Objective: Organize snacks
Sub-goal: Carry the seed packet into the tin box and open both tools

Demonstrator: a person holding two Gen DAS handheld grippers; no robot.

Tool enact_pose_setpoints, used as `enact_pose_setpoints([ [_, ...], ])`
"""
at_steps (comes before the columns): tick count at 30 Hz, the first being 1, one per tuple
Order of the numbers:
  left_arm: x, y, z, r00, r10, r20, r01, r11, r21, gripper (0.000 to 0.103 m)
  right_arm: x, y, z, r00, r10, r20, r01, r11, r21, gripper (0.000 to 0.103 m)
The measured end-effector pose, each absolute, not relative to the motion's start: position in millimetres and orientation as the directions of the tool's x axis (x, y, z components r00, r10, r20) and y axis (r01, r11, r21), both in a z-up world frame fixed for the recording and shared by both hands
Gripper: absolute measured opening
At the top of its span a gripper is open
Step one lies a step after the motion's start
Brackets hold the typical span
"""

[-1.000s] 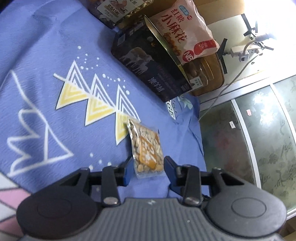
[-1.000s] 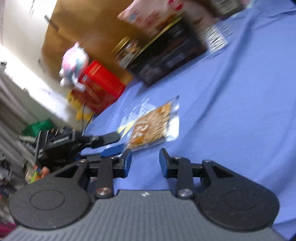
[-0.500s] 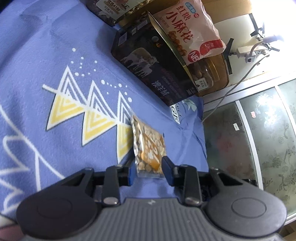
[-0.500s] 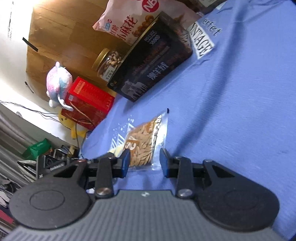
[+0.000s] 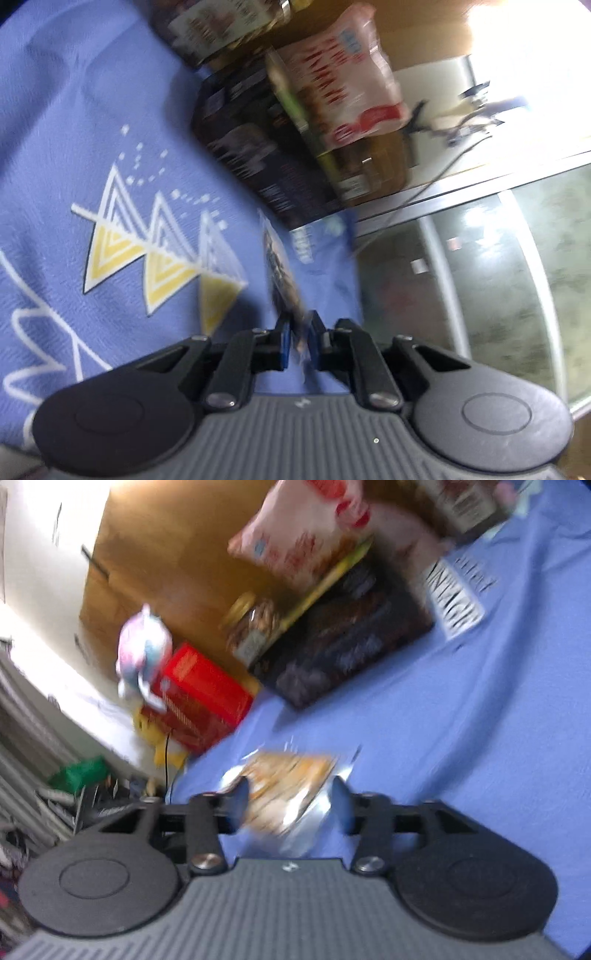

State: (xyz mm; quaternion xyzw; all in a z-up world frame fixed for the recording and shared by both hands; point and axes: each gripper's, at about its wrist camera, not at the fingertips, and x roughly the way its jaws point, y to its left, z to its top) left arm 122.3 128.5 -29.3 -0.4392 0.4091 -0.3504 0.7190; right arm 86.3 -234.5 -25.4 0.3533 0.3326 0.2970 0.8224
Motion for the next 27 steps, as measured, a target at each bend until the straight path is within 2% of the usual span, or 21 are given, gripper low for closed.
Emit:
enact_pose_setpoints([
  [5,108.4,137.7,-18.9,0.435,-0.879,-0.197,0.183,0.300,-0.936,0.010,91.5,-239.1,-39.3,0.555,0.785,-0.276,-0.197,0.446,0.873,0.062],
  [9,103.1,137.3,-14.4,0.434,-0.883,-0.181,0.198,0.289,-0.937,0.010,84.8,-224.0,-40.7,0.497,0.833,-0.244,-0.200,0.383,0.902,0.062],
  [13,109.2,135.4,-5.4,0.447,-0.870,-0.208,0.205,0.325,-0.923,0.010,79.4,-220.5,-30.0,0.481,0.849,-0.220,-0.229,0.364,0.903,0.033],
  [14,114.8,133.3,-0.4,0.443,-0.871,-0.211,0.212,0.330,-0.920,0.010,80.3,-223.0,-23.6,0.489,0.845,-0.216,-0.251,0.373,0.893,0.031],
  [18,149.1,114.8,32.6,0.457,-0.849,-0.265,0.297,0.427,-0.854,0.011,99.8,-229.0,17.2,0.551,0.804,-0.222,-0.339,0.459,0.821,0.024],
  [21,187.0,98.5,51.9,0.481,-0.823,-0.301,0.327,0.487,-0.810,0.011,132.2,-229.5,45.1,0.607,0.757,-0.240,-0.394,0.549,0.737,0.024],
  [25,241.6,66.8,65.3,0.521,-0.754,-0.401,0.332,0.611,-0.718,0.013,191.5,-226.3,58.0,0.661,0.688,-0.299,-0.390,0.655,0.647,0.025],
  [27,262.7,51.1,63.4,0.531,-0.716,-0.453,0.327,0.666,-0.670,0.018,221.2,-225.4,56.0,0.683,0.650,-0.333,-0.368,0.700,0.613,0.028],
])
